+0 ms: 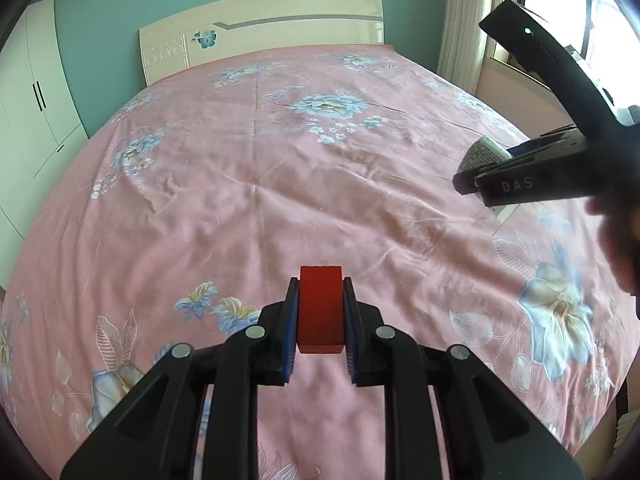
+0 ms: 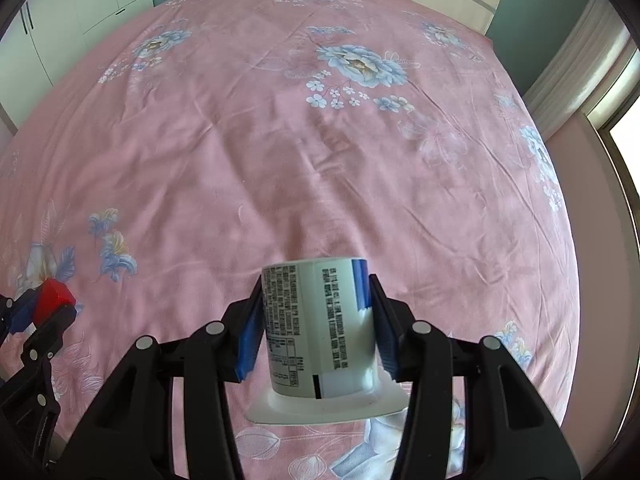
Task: Collect trash
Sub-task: 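Carry the red block and yogurt cup in both grippers over the white bin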
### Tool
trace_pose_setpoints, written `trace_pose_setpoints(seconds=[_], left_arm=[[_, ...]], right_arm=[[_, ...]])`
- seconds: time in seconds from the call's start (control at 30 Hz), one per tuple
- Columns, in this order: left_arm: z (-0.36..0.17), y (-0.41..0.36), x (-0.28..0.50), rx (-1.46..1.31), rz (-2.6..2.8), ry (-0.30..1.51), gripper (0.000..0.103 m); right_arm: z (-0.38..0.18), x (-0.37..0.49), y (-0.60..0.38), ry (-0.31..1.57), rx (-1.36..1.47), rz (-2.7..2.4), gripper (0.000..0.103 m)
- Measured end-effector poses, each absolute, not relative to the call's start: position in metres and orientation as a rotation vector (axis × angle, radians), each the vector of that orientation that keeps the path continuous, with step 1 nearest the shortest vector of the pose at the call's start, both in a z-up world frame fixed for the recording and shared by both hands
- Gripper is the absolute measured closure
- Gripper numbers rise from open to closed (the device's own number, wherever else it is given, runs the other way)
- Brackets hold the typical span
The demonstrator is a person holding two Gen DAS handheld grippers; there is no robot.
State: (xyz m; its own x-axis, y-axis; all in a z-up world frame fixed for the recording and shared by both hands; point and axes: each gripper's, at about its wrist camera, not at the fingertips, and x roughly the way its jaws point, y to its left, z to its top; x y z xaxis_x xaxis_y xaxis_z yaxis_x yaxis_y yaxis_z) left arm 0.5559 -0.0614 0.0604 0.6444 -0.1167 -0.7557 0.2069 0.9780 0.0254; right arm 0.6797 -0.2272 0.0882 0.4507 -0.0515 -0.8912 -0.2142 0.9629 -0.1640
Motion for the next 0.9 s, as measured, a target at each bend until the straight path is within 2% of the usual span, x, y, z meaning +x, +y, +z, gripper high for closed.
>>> trace_pose_setpoints(seconds=[0.5, 0.9], left_arm=[[0.227, -0.019, 0.413, 0.122, -0.115, 0.698, 0.081], [0.307, -0.016, 0.289, 0.132, -0.138, 0.568, 0.081]], right_arm=[[0.277, 0.476, -0.21, 0.881, -0.273, 0.104, 0.054], [0.357, 0.322, -0.194, 0.766, -0.3, 0.123, 0.054]])
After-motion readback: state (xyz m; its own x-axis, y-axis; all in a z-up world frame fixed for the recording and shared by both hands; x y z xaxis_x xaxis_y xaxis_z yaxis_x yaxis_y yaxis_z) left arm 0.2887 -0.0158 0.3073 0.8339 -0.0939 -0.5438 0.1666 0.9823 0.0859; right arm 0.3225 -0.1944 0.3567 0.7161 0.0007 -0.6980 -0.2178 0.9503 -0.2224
